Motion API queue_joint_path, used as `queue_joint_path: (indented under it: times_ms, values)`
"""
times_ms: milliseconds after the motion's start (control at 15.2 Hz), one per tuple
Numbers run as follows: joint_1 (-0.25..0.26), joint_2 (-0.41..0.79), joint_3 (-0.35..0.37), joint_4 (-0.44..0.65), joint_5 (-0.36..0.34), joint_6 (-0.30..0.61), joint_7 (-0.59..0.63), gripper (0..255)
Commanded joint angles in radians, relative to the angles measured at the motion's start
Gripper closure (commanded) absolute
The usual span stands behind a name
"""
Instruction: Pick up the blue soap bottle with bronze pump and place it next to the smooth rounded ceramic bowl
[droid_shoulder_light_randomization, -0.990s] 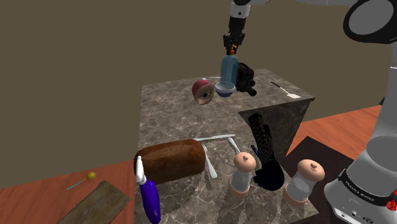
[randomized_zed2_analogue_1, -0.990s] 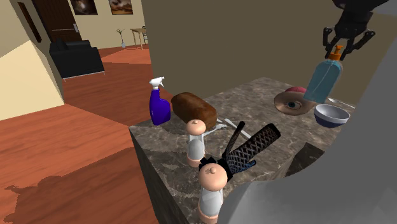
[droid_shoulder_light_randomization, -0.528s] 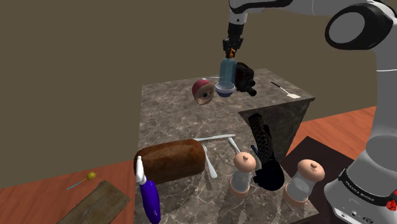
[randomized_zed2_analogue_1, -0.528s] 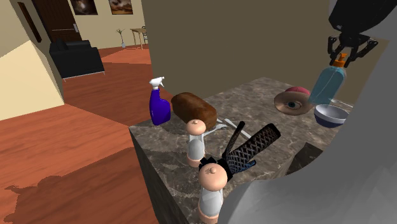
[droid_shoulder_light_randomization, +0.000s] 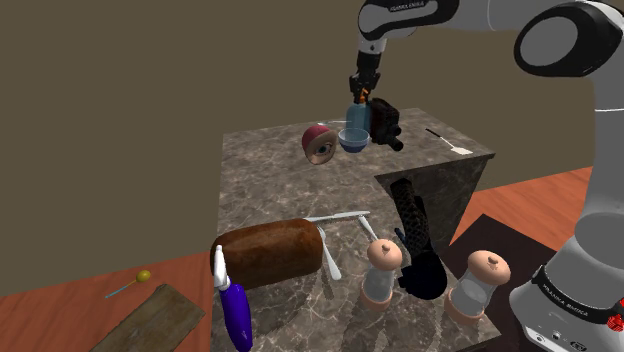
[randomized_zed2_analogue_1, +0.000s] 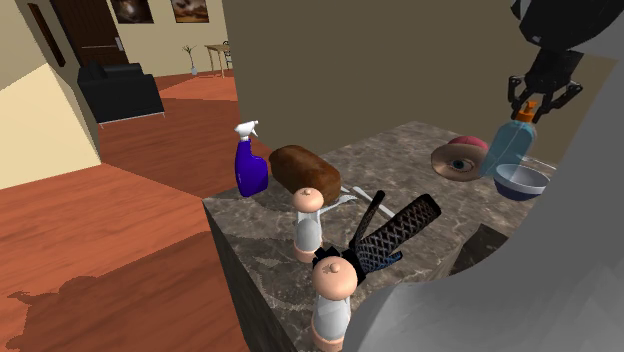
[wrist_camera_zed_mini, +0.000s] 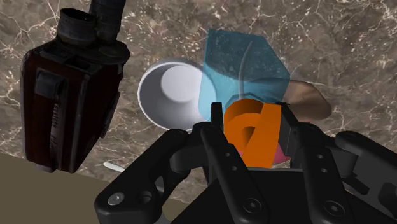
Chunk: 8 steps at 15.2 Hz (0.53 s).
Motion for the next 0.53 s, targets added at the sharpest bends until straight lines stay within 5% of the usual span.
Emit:
queue_joint_path:
  times_ms: [0,462]
  values:
    - [-0.001,-0.006,0.000,-0.034,0.001,0.029,0.000,255]
    - [-0.003,-0.003,-0.001,-0.123,0.001,0.121,-0.002,255]
